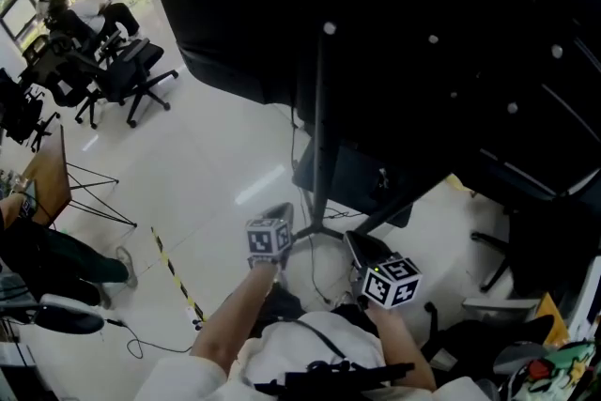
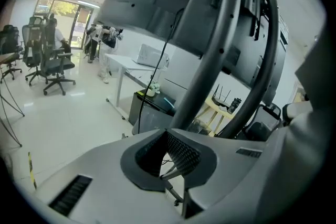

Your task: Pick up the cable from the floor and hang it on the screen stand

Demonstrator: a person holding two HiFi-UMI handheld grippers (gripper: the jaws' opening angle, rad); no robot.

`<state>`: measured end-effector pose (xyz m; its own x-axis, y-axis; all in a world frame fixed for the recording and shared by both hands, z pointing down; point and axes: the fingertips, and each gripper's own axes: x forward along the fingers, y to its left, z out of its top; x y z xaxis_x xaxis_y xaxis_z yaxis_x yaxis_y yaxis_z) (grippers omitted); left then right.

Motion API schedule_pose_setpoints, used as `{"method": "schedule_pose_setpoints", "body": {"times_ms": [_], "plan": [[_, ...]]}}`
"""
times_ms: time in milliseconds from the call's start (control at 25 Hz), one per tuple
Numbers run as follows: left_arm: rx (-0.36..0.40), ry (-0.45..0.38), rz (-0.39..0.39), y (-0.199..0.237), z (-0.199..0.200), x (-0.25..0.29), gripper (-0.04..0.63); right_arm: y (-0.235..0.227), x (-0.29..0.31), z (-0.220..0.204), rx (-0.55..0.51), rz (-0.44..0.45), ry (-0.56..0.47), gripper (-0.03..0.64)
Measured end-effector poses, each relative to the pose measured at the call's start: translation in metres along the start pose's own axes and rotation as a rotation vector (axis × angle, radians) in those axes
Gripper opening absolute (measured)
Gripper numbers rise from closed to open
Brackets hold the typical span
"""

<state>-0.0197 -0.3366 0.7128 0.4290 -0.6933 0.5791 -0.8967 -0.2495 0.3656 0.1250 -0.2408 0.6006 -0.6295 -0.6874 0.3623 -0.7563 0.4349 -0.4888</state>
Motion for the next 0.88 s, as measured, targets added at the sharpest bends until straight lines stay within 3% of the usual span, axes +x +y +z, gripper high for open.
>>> {"method": "schedule_pose_setpoints", "body": {"times_ms": [160, 200, 280, 400, 880], "plan": [[0.081, 0.096, -0.013, 0.033, -0.007, 0.056, 0.000, -0.006, 0.028, 0.000, 0.024, -0.058, -0.004, 0.009], [0.101, 0.120, -0.012, 0.040, -0.009, 0.069, 0.010, -0.007, 0.033, -0.001, 0.030, -0.070, -0.006, 0.009], [0.123, 0.171, -0.014, 0.052, -0.012, 0.090, 0.100, -0.007, 0.043, -0.002, 0.040, -0.090, -0.005, 0.009], [0.147, 0.222, -0.015, 0.066, -0.018, 0.113, 0.100, -0.007, 0.055, -0.007, 0.055, -0.116, 0.004, 0.009], [0.250, 0.298, -0.055, 0.090, -0.035, 0.176, 0.127, -0.022, 0.072, -0.029, 0.145, -0.231, -0.009, 0.009]]}}
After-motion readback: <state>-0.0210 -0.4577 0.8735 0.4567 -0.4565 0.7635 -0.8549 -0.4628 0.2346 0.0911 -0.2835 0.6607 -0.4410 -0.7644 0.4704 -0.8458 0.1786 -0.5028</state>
